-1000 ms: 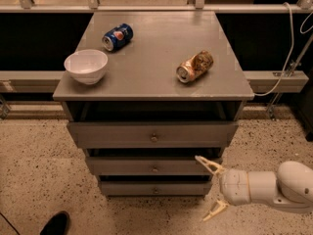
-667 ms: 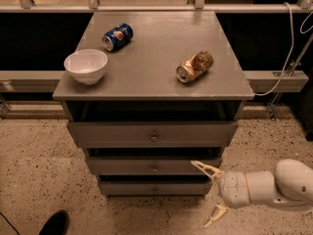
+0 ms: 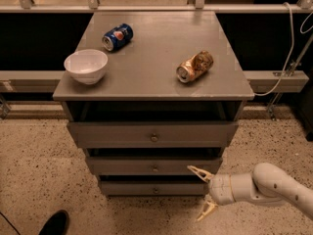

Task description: Open bottom drawer

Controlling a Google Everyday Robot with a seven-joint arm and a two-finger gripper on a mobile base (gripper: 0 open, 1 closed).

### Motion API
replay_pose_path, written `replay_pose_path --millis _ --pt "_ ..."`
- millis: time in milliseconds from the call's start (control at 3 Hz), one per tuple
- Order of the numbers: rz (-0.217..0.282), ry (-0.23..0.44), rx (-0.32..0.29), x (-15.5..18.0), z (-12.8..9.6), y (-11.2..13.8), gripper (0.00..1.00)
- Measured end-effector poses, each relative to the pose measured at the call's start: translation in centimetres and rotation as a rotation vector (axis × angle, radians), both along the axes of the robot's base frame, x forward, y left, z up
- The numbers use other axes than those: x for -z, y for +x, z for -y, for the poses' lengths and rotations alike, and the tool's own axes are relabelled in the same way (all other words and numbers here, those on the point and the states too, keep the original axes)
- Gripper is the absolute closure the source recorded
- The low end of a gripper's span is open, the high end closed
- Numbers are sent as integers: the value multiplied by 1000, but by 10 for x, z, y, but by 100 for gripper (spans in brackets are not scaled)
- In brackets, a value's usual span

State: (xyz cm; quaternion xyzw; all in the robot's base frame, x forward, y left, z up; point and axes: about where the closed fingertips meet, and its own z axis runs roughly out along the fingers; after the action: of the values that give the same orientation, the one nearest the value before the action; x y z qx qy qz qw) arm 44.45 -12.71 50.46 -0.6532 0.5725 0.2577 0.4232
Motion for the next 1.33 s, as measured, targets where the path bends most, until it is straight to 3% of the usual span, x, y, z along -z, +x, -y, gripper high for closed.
replay_pose_path --millis 333,667,1000,1333 --pt "-13 65 -17 57 6 21 0" --pt "-27 106 -21 67 9 26 0" --pt "-48 74 -11 77 7 27 0" --pt "-64 -18 19 116 9 29 0"
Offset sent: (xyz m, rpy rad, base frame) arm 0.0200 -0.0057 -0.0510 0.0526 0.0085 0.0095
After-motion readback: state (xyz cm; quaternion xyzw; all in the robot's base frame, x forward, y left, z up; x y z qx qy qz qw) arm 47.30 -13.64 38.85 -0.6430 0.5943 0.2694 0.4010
